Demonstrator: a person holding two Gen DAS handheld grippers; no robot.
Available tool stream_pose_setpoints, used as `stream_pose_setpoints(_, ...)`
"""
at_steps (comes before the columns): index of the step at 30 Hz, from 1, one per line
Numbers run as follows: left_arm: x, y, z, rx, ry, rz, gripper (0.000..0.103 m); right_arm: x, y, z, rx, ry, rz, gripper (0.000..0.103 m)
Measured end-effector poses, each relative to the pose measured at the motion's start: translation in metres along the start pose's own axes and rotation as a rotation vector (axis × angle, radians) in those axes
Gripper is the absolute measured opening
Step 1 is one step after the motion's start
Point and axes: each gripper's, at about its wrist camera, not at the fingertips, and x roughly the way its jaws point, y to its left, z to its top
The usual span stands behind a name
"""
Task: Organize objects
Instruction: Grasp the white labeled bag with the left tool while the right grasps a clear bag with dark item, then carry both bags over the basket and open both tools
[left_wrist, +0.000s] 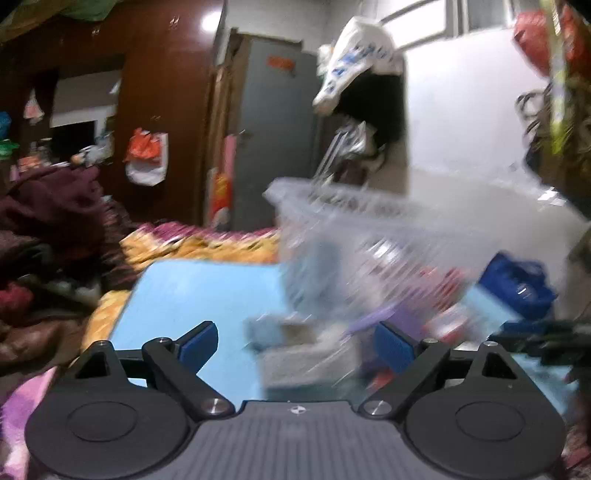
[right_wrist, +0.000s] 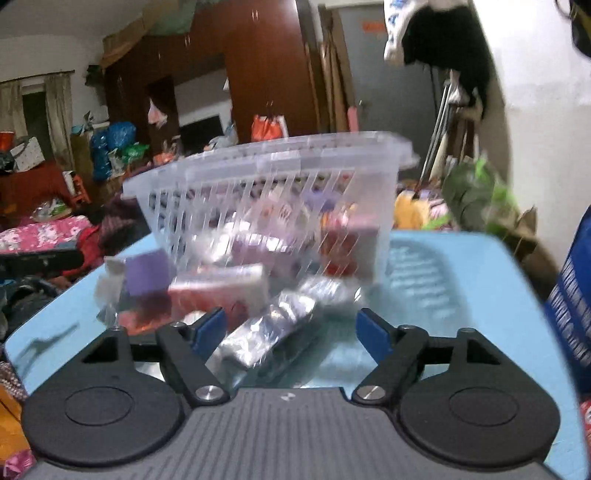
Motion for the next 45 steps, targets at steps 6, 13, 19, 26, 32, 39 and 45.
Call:
stream_pose_setpoints(6,0.021,0.005,-0.006,-0.005,0.080,-0.024,0.094,0.007,0.008,-0.004,-0.019,0.026,-0.018,0.080)
stream_pose_setpoints(13,0.038,-0.013,-0.006,0.038,0.126,0.032,0.093,0.011,0.005,-0.011,-0.005,0.050,-0.010,0.067)
stream_pose_setpoints(19,0.035,0.000,-0.008,-0.033,0.119,-0.023,0.078,0.006,0.007,-0.015,-0.018,0.012,-0.048,0.048)
stream_pose_setpoints(26,0.012,-0.006,-0.014,0.011,-0.049,-0.066,0.078,-0.005,0.009,-0.017,-0.034,-0.072,-0.069,0.044)
stream_pose_setpoints(32,0.008,-0.009,-0.011,0.025,-0.107,-0.081,0.078,-0.008,0.001,-0.016,0.011,-0.097,-0.045,0.042)
stream_pose_setpoints(39,0.003,-0.011,-0.013,0.023,-0.156,-0.073,0.078,-0.020,0.006,-0.017,0.019,-0.157,-0.051,0.042)
stream_pose_setpoints(45,-0.018,-0.006,-0.011,-0.016,-0.219,-0.119,0.078,-0.050,0.020,-0.009,-0.012,-0.236,-0.048,0.042)
